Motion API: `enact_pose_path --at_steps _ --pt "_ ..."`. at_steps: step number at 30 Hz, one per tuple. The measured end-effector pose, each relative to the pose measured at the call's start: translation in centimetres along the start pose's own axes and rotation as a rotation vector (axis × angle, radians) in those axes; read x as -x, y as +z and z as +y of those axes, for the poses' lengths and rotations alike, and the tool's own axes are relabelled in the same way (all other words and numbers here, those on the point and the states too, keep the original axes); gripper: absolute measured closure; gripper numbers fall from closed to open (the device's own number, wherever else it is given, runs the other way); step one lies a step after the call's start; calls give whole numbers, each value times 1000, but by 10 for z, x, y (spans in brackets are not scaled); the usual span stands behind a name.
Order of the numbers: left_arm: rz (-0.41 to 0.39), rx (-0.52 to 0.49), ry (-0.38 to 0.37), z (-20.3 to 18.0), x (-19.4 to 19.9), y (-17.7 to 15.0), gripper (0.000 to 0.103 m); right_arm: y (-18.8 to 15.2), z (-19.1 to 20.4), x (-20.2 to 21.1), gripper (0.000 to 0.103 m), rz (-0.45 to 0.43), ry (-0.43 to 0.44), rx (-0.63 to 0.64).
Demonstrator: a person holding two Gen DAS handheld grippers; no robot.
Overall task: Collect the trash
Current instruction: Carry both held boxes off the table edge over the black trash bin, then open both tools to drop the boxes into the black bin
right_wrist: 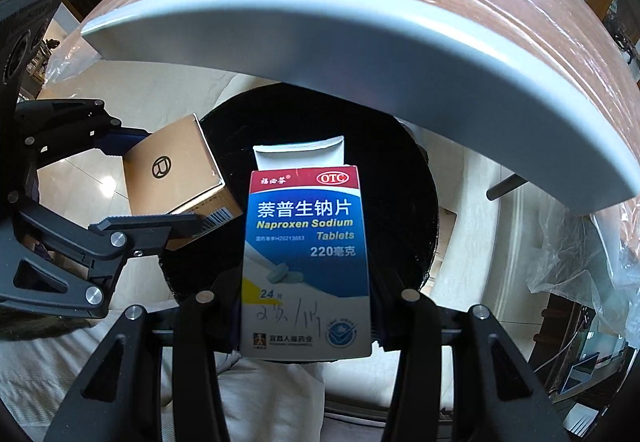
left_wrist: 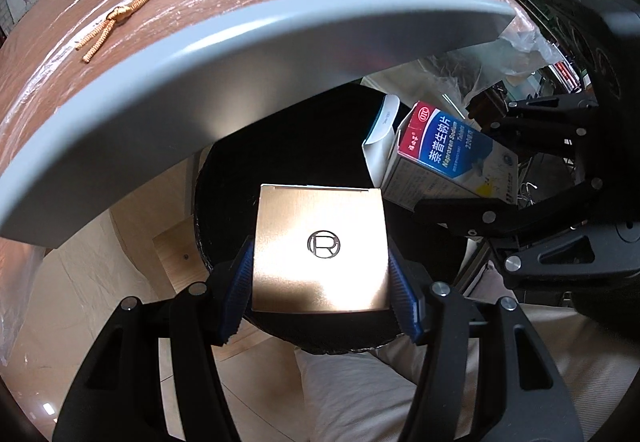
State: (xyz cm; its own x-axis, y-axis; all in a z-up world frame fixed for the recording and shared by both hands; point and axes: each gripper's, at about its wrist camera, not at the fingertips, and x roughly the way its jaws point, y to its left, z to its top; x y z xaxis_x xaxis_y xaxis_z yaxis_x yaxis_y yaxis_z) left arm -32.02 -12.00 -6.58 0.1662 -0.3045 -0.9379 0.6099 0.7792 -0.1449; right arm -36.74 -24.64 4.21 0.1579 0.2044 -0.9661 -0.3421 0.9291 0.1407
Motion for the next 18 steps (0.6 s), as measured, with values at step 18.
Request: enact_pose_path --at_steps 18 --pt "31 -57 62 -2 -16 5 42 4 -2 -13 57 21 -15 5"
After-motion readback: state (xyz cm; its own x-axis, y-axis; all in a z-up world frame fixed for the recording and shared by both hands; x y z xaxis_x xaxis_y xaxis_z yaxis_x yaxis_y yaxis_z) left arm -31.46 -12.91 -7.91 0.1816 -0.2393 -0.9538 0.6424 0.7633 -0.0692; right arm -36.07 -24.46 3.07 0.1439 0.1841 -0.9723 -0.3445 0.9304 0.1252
